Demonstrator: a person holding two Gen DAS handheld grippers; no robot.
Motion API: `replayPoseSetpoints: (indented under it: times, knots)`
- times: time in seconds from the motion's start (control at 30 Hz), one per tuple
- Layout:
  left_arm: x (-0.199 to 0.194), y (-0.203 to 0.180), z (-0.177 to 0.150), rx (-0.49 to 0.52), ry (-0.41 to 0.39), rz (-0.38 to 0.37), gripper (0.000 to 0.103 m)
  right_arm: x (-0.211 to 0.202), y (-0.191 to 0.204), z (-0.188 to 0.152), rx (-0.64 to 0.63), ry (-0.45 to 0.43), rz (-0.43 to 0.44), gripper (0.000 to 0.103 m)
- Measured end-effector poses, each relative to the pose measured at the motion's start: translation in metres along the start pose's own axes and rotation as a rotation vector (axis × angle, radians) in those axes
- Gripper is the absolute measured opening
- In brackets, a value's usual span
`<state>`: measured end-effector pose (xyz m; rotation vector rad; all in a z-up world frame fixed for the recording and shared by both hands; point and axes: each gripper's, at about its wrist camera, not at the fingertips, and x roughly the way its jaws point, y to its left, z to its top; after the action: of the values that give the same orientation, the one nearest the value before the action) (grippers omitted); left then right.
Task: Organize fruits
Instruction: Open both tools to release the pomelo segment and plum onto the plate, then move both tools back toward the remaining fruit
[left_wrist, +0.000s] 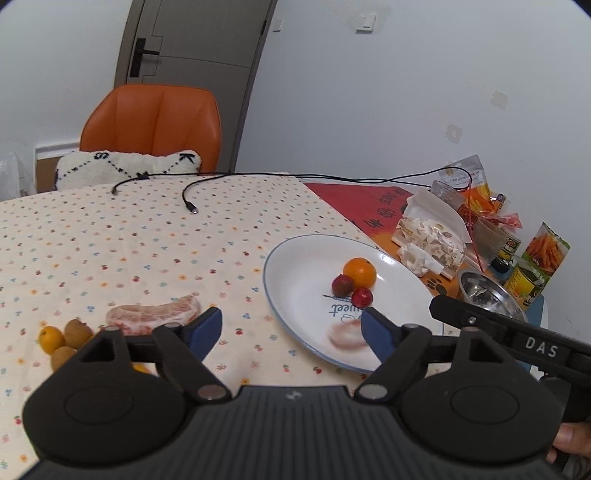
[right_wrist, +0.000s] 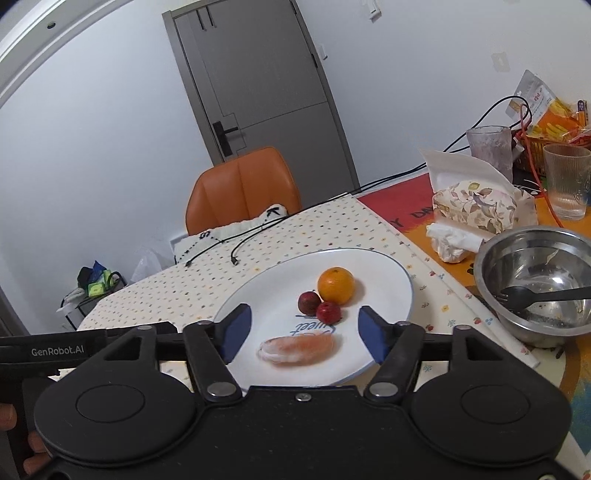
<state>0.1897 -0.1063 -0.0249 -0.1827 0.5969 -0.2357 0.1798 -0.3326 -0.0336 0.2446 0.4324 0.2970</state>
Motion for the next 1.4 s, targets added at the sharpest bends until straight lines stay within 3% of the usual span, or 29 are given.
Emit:
replayPoseSetpoints:
  times: [0.3, 0.97, 1.13, 1.4]
  knots:
    - [-0.022, 0.012, -0.005, -0.027, -0.016, 0.019, 0.086, -0.012, 0.017, -0.004, -0.024, -0.013, 0.035, 0.084]
    - [-0.091, 0.071, -0.008, -0.114, -0.096, 0.115, 0.086, -0.021, 0.066, -0.008, -0.083, 0.002, 0.111, 0.086]
    - [-0.108, 0.083, -0.009, -0.126, -0.119, 0.151, 0.086, -0.022, 0.076, -0.009, -0.091, 0.007, 0.123, 0.094]
    - [-0.128, 0.096, -0.011, -0.119, -0.158, 0.200, 0.086, -0.021, 0.097, -0.014, -0.144, 0.019, 0.131, 0.097]
